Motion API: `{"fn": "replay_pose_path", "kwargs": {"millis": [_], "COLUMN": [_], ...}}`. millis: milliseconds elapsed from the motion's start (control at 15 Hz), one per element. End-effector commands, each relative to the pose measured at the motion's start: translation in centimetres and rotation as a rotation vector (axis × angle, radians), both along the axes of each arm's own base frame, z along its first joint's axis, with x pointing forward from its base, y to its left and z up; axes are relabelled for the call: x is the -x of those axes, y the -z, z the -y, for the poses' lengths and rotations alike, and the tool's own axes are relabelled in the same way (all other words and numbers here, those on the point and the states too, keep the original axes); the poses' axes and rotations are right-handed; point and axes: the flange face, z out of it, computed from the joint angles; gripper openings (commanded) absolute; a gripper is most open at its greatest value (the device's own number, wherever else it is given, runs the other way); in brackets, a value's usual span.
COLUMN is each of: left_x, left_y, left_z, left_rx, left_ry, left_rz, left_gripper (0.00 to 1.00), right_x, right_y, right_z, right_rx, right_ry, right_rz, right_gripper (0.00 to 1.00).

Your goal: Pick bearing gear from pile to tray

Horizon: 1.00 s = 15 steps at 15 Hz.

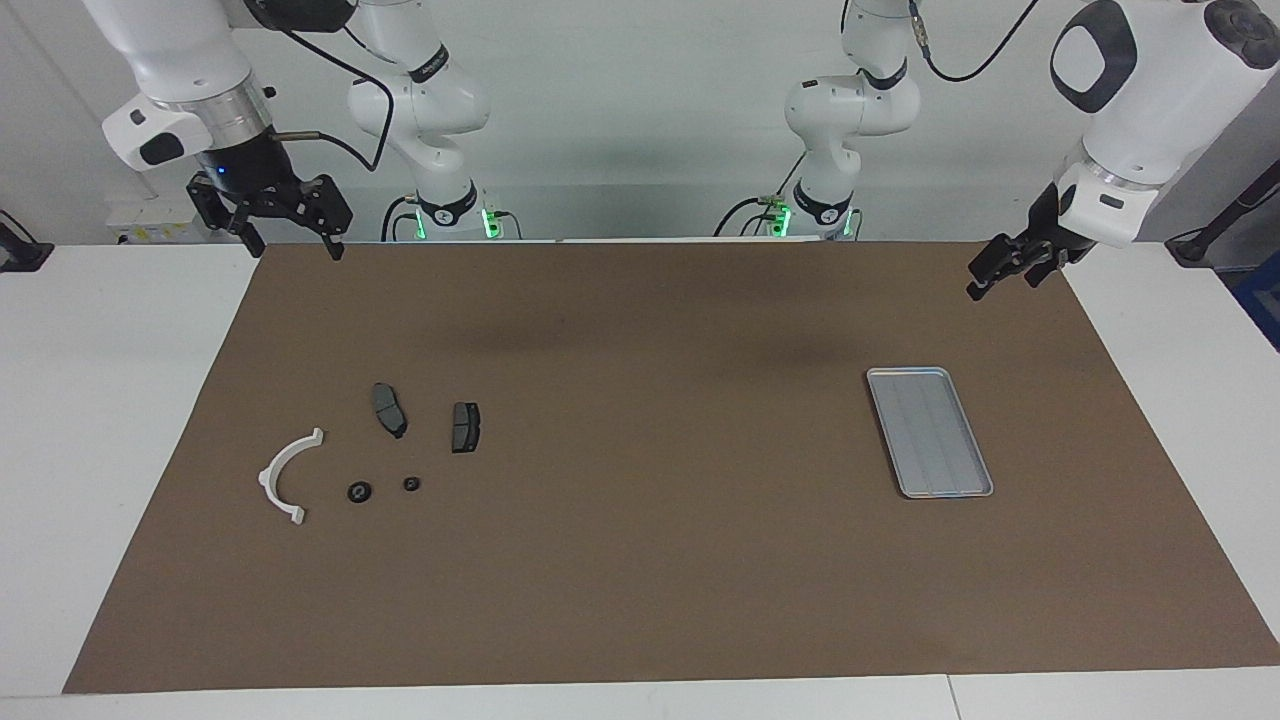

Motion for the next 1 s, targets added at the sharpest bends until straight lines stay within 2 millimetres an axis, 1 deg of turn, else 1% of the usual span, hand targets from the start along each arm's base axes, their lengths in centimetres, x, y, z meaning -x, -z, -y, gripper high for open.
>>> {"fn": "replay_pose_path", "kwargs": {"millis": [0,134,267,401,468,535,602,735,869,936], "left_x": [1.1,1.0,1.1,0.9,0.9,0.9,1.1,1.1,1.0,0.9], "left_y": [-0.1,-0.2,-0.1,-0.2,-0.1,0.3,0.3,0.4,0.3,0.3], "left_z": [-0.2,-0.5,-0.8,-0.4,-0.4,-0.4,-0.3,-0.2,-0.4,-0.4], "left_rx": [-0.033,-0.047,-0.047,-0.048,-0.048,-0.048,-0.048,-0.048,-0.050,-0.048], "left_ry": [0.057,0.150,0.155,0.159,0.159,0.162,0.165,0.162,0.151,0.149], "left_rz": [0.018,0.024,0.021,0.033,0.036,0.032,0.035,0.039,0.053,0.054], "left_gripper": [1.00,1.00,1.00,1.00,1.00,1.00,1.00,1.00,1.00,1.00], "right_x": [0.4,0.4,0.5,0.6,0.3,-0.6,-1.6,-3.8,-5.5,-6.2], "right_y": [0.7,1.0,1.1,2.0,2.5,3.3,4.5,7.6,10.9,12.4], "right_z": [-0.2,-0.2,0.1,0.4,0.5,0.7,1.2,1.9,2.7,3.2], "right_rx": [-0.016,-0.016,-0.016,-0.017,-0.016,-0.013,-0.011,-0.004,0.002,0.003], "right_ry": [0.013,0.009,0.004,-0.029,-0.043,-0.048,-0.044,-0.081,-0.079,-0.072], "right_rz": [-0.002,-0.007,-0.013,-0.022,-0.016,0.016,0.030,0.027,0.026,0.026], "right_gripper": [1.00,1.00,1.00,1.00,1.00,1.00,1.00,0.99,0.96,0.96]}}
